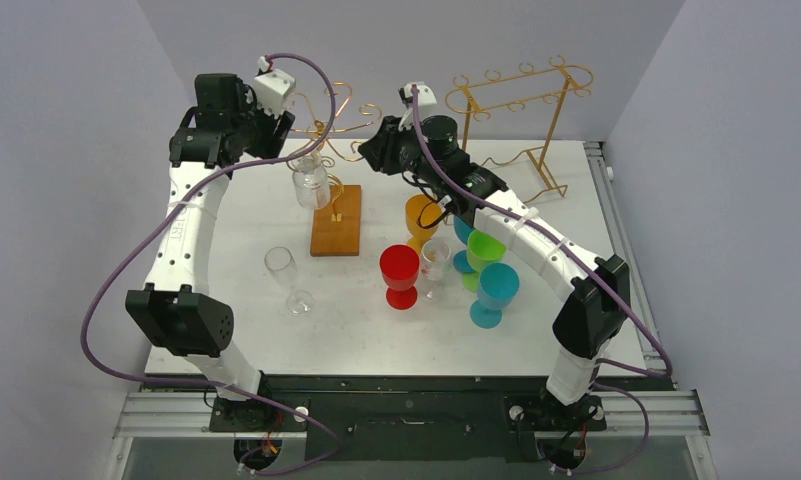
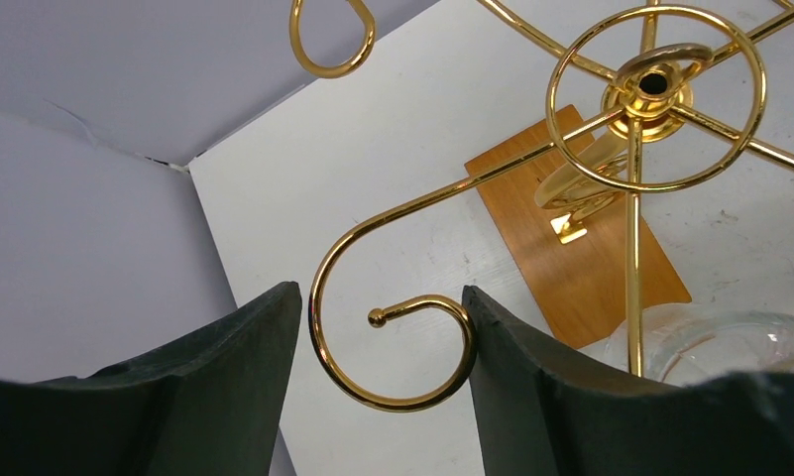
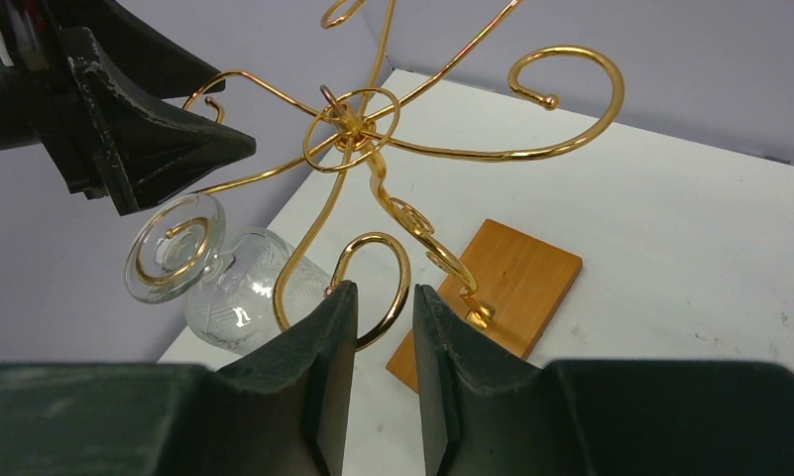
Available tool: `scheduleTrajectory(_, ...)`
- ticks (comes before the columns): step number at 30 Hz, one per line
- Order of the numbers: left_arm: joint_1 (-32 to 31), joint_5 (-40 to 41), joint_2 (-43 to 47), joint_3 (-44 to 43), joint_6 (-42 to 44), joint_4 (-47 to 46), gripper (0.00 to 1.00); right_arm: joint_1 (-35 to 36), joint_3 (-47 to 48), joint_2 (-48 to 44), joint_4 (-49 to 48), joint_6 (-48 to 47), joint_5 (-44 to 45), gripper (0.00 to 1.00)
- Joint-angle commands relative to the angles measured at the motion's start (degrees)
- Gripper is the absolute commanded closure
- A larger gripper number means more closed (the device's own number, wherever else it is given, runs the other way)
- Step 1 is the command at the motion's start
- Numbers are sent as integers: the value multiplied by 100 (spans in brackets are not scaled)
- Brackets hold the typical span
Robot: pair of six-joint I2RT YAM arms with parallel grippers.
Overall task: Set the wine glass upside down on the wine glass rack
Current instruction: Adjust the wine rack at the center of the board.
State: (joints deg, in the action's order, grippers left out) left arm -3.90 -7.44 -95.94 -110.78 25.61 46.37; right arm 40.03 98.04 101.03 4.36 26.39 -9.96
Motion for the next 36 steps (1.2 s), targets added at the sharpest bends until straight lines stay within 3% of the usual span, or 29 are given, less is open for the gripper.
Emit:
scheduleTrajectory(1, 100, 199, 41, -374, 128, -537, 40, -43, 31, -88, 552, 103, -418, 73)
scheduleTrajectory(10, 153, 117, 296, -532, 138, -376, 18, -390, 687, -233, 1116, -297, -507, 53)
scheduleTrajectory(16, 228, 27, 339, -857, 102, -144, 11, -648, 946, -129, 1119, -351, -508, 48)
scheduleTrajectory(22, 277, -137, 130, -1774, -148, 362, 4, -857, 2034, 551, 1364, -347, -507, 47)
scheduleTrajectory(28, 67, -787, -232, -2787, -816, 1088, 3, -925, 2955, 1272, 1283, -156, -483, 44)
scheduleTrajectory(36, -823, -662, -166, -1998, -1265, 890, 9, -971, 3042, 1695, 693, 211, -589, 43)
